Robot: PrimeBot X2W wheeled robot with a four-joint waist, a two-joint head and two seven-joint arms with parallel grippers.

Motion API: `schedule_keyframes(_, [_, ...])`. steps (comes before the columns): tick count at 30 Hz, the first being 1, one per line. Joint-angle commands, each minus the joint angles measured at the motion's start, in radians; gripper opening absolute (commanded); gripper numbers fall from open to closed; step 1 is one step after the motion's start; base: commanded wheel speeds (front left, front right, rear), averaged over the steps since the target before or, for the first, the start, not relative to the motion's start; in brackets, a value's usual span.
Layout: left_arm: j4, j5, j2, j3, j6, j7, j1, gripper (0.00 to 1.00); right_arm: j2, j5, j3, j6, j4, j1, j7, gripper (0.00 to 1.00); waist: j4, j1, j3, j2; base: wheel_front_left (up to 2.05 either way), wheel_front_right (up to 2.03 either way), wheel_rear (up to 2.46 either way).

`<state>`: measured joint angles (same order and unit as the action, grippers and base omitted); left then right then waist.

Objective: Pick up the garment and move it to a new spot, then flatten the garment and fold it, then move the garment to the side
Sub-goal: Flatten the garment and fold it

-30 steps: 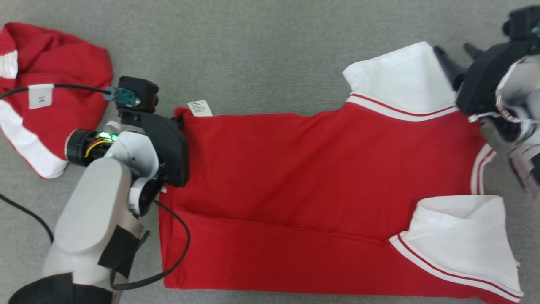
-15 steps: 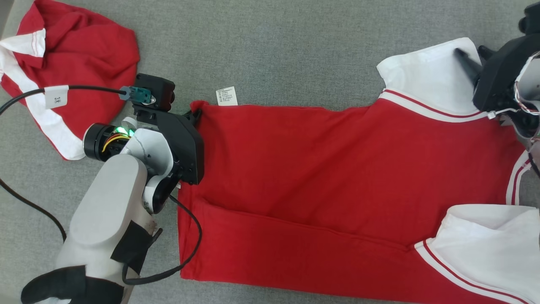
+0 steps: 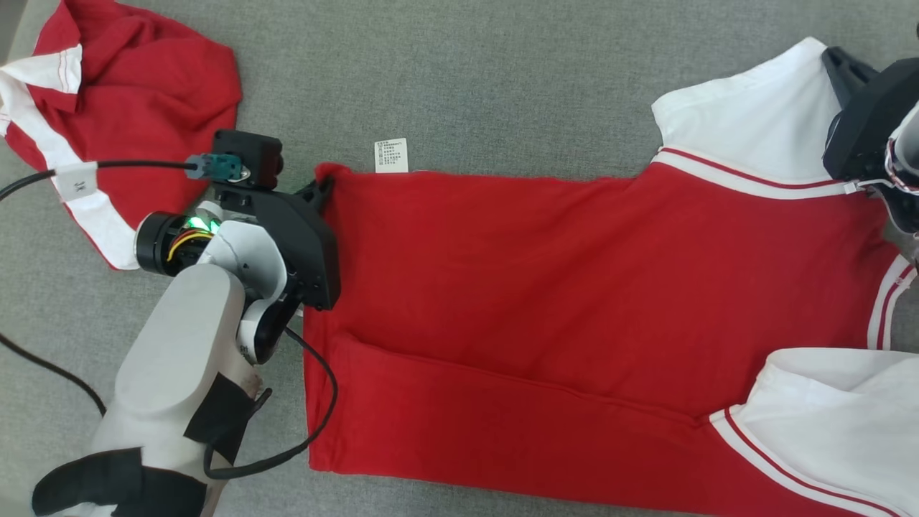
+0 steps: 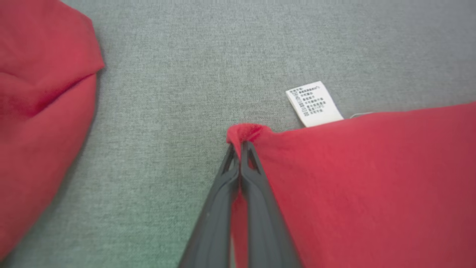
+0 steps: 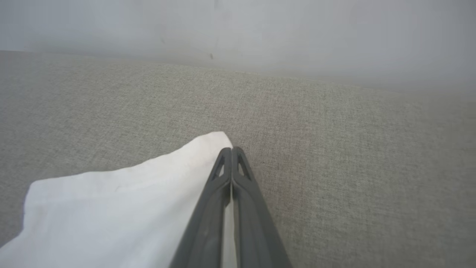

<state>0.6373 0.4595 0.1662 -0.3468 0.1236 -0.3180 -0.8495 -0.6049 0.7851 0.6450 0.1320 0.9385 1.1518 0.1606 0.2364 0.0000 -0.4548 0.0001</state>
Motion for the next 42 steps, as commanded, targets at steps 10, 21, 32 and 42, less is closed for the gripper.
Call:
schedule_keyframes(10, [0.044, 0.016, 0.026, 0.021, 0.0, 0.115, 0.016, 0.0, 0.034, 0.048, 0.035, -0.003, -0.032, -0.043, -0.161, 0.0, -0.045, 0.0, 0.067, -0.0001, 0.0, 0.0, 0.0])
schedule_keyframes(21, [0.109, 0.062, 0.074, 0.044, 0.005, 0.222, 0.148, 0.0, -0.007, 0.198, 0.096, -0.003, -0.217, -0.234, -0.344, 0.0, -0.127, 0.0, 0.192, -0.0001, 0.0, 0.0, 0.0])
schedule_keyframes(32, [0.134, 0.094, 0.111, 0.019, 0.006, 0.332, 0.293, 0.0, -0.034, 0.261, 0.056, -0.003, -0.425, -0.464, -0.425, 0.0, -0.196, 0.0, 0.265, -0.0001, 0.0, 0.0, 0.0])
schedule_keyframes(42, [0.169, 0.17, 0.113, -0.003, 0.006, 0.461, 0.452, 0.0, 0.05, 0.19, -0.111, -0.003, -0.558, -0.733, -0.426, 0.0, -0.235, 0.0, 0.337, -0.0001, 0.0, 0.0, 0.0])
